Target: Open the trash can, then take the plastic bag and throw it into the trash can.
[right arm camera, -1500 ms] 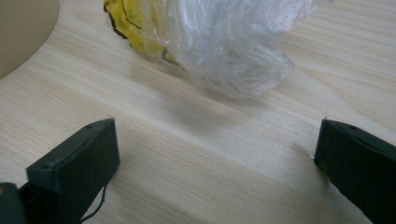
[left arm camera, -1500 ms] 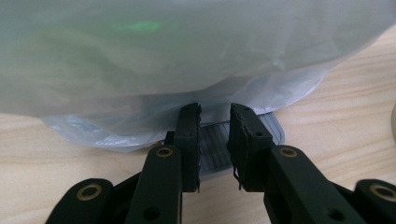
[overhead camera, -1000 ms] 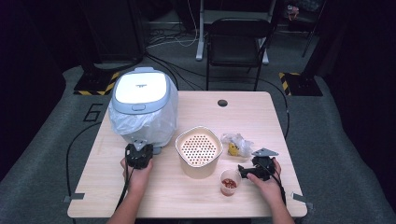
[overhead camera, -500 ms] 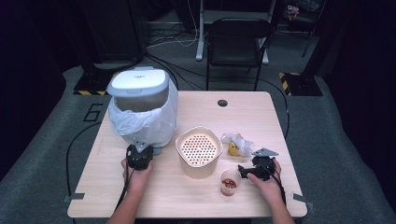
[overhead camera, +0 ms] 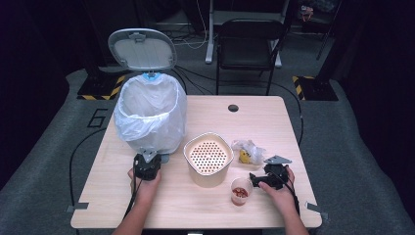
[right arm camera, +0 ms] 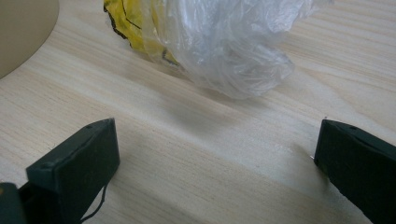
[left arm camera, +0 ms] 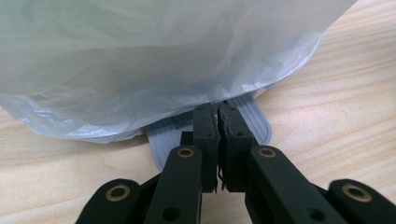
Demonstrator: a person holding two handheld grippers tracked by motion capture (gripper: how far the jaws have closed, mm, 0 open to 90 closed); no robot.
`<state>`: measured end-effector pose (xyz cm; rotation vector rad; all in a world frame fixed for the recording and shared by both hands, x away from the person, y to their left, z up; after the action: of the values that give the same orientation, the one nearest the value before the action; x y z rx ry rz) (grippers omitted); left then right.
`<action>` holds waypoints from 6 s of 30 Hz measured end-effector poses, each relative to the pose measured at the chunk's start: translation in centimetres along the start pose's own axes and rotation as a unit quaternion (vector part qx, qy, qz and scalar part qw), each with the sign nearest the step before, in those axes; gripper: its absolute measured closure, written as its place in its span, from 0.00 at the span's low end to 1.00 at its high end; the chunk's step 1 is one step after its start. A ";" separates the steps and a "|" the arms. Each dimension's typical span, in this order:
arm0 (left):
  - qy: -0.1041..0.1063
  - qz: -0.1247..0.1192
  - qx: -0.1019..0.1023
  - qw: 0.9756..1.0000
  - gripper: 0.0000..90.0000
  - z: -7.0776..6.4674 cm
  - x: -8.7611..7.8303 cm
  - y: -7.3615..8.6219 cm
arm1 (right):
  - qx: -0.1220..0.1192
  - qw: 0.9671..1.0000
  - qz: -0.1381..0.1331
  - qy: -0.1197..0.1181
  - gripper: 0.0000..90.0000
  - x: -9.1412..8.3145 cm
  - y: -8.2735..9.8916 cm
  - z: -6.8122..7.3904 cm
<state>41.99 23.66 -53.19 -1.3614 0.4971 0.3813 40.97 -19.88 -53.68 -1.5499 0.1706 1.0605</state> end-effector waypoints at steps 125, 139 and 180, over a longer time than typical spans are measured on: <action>-0.016 0.000 0.040 0.999 1.00 -0.5 -0.2 -0.1 | 0.029 0.999 0.011 0.029 0.42 2.6 -4.6 0.9; -0.022 -0.004 0.042 0.999 1.00 -0.7 -0.2 -0.1 | 0.008 1.000 -0.008 -0.028 0.86 -0.4 -7.0 0.2; -0.027 -0.005 0.048 0.998 1.00 -0.8 -0.2 -0.1 | -0.089 0.985 -0.114 -0.093 0.89 -14.3 -20.0 7.0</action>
<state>41.79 22.87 -53.12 -1.2569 0.4589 0.3801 41.74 -14.20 -28.70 -1.5751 -0.2316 1.0520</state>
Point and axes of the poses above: each handheld gripper's, and its own axes: x roughly forward along the jaws, y roughly out of its underside, z roughly to its left, the point moved 1 cm from there along x, roughly forward along the jaws, and after that the axes turned 9 degrees about -y, right-handed, at the moved point
